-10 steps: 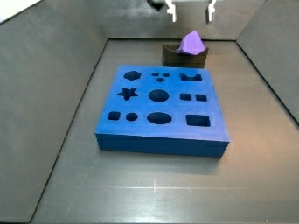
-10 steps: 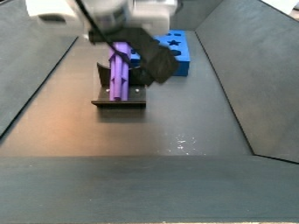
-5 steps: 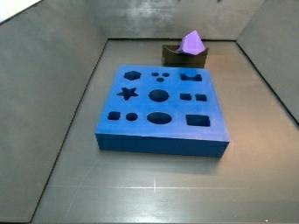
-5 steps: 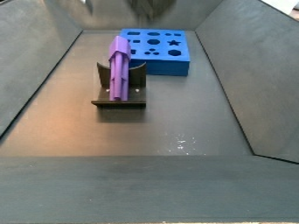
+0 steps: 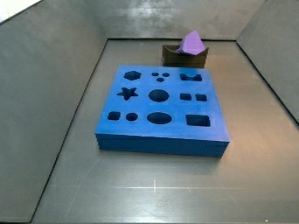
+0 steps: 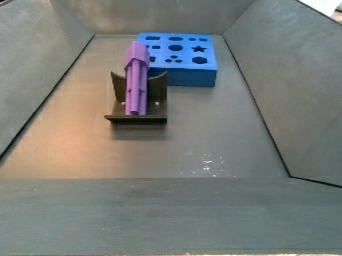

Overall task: Pick up the 3 prong object. Move up. Place the 3 prong object on the fixture. Regrasp the 3 prong object. Move to above the board. Insert the 3 prong object.
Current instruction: Regrasp the 3 prong object.

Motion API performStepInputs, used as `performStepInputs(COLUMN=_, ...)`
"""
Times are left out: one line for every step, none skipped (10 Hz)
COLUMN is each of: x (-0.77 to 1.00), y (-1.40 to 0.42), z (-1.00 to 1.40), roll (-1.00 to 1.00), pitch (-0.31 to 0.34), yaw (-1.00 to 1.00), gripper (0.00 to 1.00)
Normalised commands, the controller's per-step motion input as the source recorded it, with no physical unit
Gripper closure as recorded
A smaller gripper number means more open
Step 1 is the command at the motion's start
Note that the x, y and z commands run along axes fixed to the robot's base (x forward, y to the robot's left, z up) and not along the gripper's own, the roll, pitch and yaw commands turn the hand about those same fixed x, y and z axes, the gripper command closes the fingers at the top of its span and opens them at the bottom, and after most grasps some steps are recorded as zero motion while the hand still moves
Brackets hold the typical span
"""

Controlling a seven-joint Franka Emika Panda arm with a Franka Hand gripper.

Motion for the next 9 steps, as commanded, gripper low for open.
performStepInputs(x=-0.01, y=-0.03, z=0.02, roll=1.00, pitch=0.042, yaw=0.01, gripper=0.00)
performStepInputs(x=-0.01, y=-0.03, z=0.01, roll=1.00, pitch=0.041, yaw=0.01, gripper=0.00)
performStepInputs(x=0.00, y=-0.02, z=0.01, roll=1.00, pitch=0.039, yaw=0.01, gripper=0.00)
performStepInputs(x=0.00, y=-0.02, z=0.01, roll=1.00, pitch=0.037, yaw=0.01, gripper=0.00)
performStepInputs(x=0.01, y=-0.02, z=0.01, roll=1.00, pitch=0.038, yaw=0.02, gripper=0.00)
performStepInputs(x=0.01, y=-0.02, z=0.01, roll=1.00, pitch=0.041, yaw=0.02, gripper=0.00)
performStepInputs(x=0.01, y=-0.02, z=0.01, roll=1.00, pitch=0.050, yaw=0.02, gripper=0.00)
performStepInputs(x=0.02, y=-0.02, z=0.01, roll=1.00, pitch=0.058, yaw=0.02, gripper=0.00)
performStepInputs(x=0.04, y=-0.02, z=0.00, roll=1.00, pitch=0.065, yaw=0.03, gripper=0.00)
